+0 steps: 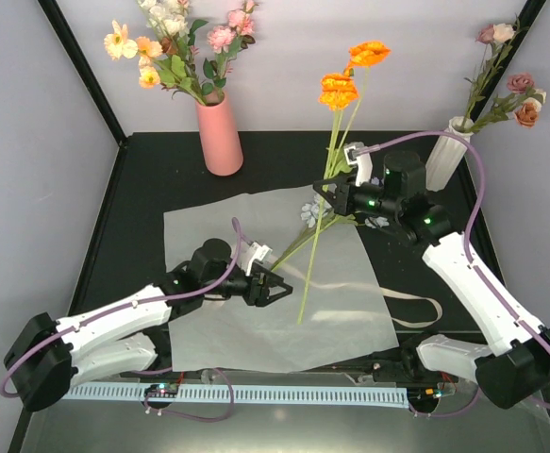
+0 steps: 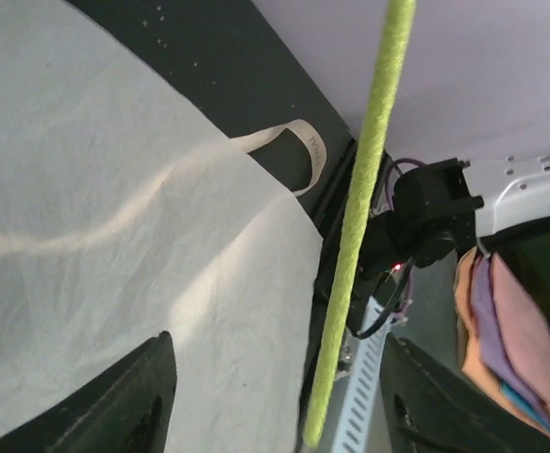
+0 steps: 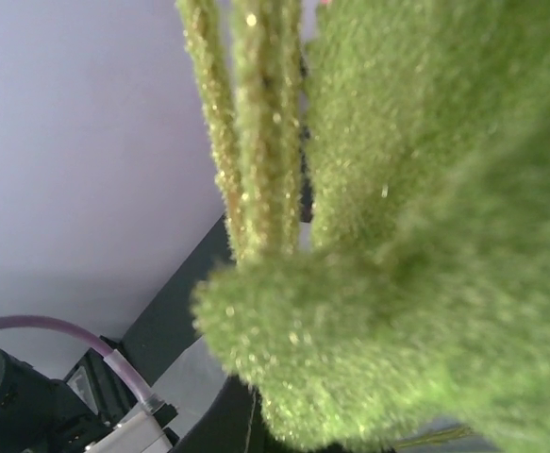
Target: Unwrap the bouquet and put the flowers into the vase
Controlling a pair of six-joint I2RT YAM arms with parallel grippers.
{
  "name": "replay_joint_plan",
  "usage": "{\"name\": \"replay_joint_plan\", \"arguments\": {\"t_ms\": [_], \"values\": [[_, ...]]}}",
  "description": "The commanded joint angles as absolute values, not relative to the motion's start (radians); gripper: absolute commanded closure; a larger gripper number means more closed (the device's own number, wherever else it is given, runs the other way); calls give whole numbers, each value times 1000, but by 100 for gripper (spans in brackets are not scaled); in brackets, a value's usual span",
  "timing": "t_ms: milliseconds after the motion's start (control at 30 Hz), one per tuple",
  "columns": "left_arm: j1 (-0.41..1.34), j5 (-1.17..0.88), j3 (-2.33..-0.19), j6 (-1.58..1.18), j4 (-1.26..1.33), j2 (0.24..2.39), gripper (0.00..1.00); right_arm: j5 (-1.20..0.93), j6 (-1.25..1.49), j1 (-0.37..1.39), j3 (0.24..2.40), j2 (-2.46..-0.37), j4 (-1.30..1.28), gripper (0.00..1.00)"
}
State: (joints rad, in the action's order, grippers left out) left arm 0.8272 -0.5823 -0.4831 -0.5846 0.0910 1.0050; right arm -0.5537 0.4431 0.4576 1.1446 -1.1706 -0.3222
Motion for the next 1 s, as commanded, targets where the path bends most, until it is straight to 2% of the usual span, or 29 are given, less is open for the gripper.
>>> {"name": "replay_joint_plan", "arguments": {"t_ms": [0,167,200,467,700,967], "values": [[830,-534,-530,-557,32,975,32,-489,389,461,1196,-1150,-364,98],[830,-437,-544,-520,-54,915,4,-310,280,460,1264,-1134,-453,98],[830,-412,-544,-512,-75,897,2,-251,253,460,1285,-1131,-473,98],[830,-277,-540,-472,-182,793,1,161,31,405,1430,-1110,-465,99],[830,-223,-567,-446,-274,727,1,184,-21,194,1630,-1197,-418,99],[830,21,-699,-388,-550,633,1,218,-75,-8,1786,-1329,-258,99]]}}
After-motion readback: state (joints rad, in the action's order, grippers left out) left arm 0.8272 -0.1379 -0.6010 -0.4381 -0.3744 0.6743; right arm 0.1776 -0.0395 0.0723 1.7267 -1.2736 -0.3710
